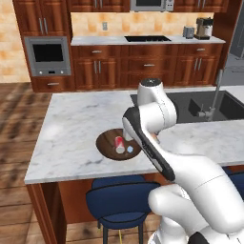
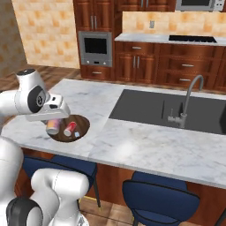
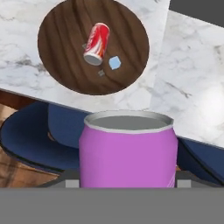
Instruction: Open the fridge, grab two sodas, and place both sodas inside the bowl with ice on the dining counter.
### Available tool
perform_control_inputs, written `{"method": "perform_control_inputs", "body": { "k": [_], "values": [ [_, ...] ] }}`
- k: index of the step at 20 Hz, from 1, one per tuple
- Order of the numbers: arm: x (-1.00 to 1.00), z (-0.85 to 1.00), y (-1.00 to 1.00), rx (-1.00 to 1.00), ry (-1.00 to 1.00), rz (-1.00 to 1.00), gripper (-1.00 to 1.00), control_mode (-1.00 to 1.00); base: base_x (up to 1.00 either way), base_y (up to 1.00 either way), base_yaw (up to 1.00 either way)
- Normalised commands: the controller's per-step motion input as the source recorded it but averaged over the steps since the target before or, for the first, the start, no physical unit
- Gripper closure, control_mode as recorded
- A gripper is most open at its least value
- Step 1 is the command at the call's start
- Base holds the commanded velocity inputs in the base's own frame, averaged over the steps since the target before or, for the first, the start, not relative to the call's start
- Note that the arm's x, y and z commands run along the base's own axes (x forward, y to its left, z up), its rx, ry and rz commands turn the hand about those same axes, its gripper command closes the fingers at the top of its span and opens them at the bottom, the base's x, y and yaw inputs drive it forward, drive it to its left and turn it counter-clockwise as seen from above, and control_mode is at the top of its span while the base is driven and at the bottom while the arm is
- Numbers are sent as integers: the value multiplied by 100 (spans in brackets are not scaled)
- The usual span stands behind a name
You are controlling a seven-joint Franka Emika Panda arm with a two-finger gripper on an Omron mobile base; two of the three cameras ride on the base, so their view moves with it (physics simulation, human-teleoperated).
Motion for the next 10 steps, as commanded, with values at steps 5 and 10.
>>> {"method": "perform_control_inputs", "body": {
  "k": [5, 10],
  "values": [
    [36, -20, 22, 0, 6, 0, 100, -100, 0, 0, 0],
    [34, -25, 13, 0, 6, 0, 100, -100, 0, 0, 0]
  ]
}}
